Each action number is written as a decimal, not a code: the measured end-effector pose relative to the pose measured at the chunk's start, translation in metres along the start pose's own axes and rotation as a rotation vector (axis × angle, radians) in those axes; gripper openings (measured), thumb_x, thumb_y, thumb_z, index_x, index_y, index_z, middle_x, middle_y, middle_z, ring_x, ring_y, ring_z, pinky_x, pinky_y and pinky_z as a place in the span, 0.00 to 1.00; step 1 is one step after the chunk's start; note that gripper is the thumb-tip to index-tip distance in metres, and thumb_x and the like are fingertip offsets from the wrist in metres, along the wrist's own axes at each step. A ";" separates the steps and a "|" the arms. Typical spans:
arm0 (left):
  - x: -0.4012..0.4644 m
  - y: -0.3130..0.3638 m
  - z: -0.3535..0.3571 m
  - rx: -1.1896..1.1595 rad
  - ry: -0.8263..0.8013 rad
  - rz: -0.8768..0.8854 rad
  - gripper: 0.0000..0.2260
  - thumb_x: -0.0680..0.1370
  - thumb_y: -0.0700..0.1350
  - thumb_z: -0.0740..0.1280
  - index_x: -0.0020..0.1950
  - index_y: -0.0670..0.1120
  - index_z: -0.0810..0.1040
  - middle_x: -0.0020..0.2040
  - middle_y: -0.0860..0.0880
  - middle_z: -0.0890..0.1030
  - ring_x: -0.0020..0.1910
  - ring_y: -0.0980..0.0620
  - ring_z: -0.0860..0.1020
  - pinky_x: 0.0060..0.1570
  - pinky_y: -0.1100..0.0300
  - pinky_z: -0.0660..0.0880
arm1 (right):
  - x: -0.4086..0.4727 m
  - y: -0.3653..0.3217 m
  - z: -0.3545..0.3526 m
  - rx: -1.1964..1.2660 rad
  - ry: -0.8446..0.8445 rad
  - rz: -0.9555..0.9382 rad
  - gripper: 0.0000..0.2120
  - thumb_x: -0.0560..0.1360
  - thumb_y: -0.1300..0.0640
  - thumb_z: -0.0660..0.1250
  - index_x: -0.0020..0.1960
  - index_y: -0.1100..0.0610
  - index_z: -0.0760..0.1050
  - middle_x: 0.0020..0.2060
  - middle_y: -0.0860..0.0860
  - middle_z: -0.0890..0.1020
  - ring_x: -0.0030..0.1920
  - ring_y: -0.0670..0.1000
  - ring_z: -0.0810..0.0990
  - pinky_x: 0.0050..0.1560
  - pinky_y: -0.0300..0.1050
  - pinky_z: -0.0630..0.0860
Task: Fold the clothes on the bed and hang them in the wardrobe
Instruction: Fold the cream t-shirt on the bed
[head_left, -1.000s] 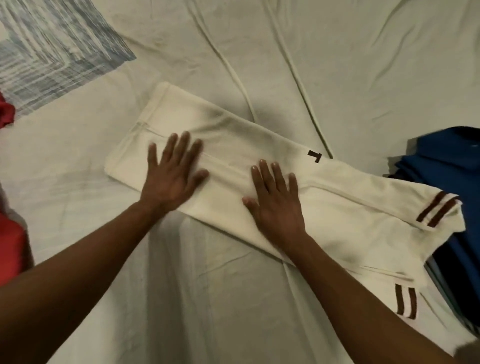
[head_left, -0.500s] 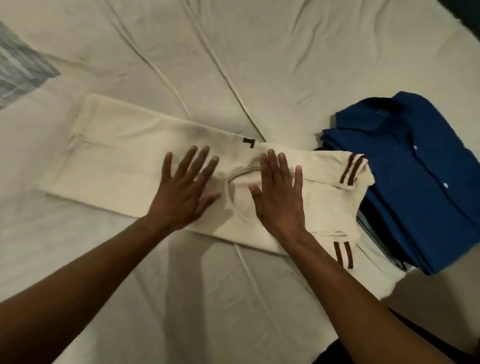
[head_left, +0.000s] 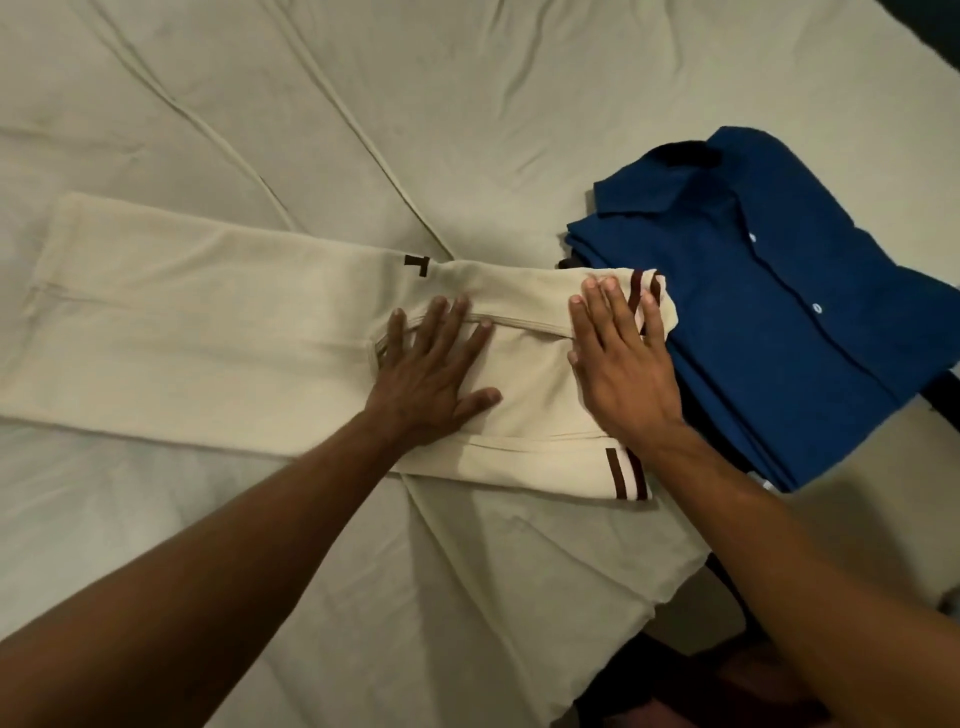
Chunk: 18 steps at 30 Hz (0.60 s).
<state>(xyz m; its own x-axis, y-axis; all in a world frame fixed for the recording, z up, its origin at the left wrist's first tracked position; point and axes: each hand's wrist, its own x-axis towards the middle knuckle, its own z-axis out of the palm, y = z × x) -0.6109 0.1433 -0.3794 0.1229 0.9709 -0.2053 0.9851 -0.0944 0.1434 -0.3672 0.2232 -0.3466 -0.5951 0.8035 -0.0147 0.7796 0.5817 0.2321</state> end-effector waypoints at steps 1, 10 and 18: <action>-0.001 0.000 -0.001 -0.008 0.010 0.006 0.38 0.76 0.73 0.40 0.82 0.55 0.42 0.82 0.48 0.39 0.80 0.47 0.36 0.75 0.36 0.37 | 0.001 -0.003 -0.002 0.029 0.006 0.024 0.27 0.84 0.51 0.48 0.80 0.62 0.55 0.80 0.59 0.54 0.81 0.58 0.48 0.78 0.63 0.43; -0.045 0.006 -0.007 -0.054 0.222 -0.019 0.33 0.82 0.64 0.50 0.82 0.48 0.53 0.82 0.43 0.50 0.81 0.46 0.48 0.76 0.36 0.48 | -0.035 -0.051 -0.048 0.447 0.172 0.433 0.25 0.84 0.49 0.56 0.77 0.59 0.61 0.76 0.57 0.66 0.76 0.59 0.61 0.73 0.63 0.59; -0.030 0.020 -0.030 -0.181 0.283 0.079 0.25 0.83 0.55 0.56 0.76 0.44 0.68 0.76 0.41 0.67 0.72 0.40 0.67 0.67 0.40 0.67 | -0.099 -0.066 -0.042 0.684 0.048 0.996 0.29 0.78 0.49 0.68 0.73 0.62 0.64 0.66 0.64 0.71 0.64 0.66 0.70 0.56 0.65 0.70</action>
<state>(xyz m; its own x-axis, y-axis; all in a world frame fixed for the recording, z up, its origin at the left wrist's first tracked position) -0.5985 0.1193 -0.3417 0.1344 0.9872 0.0864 0.9338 -0.1554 0.3224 -0.3682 0.0999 -0.3192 0.3298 0.9404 -0.0829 0.8337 -0.3314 -0.4418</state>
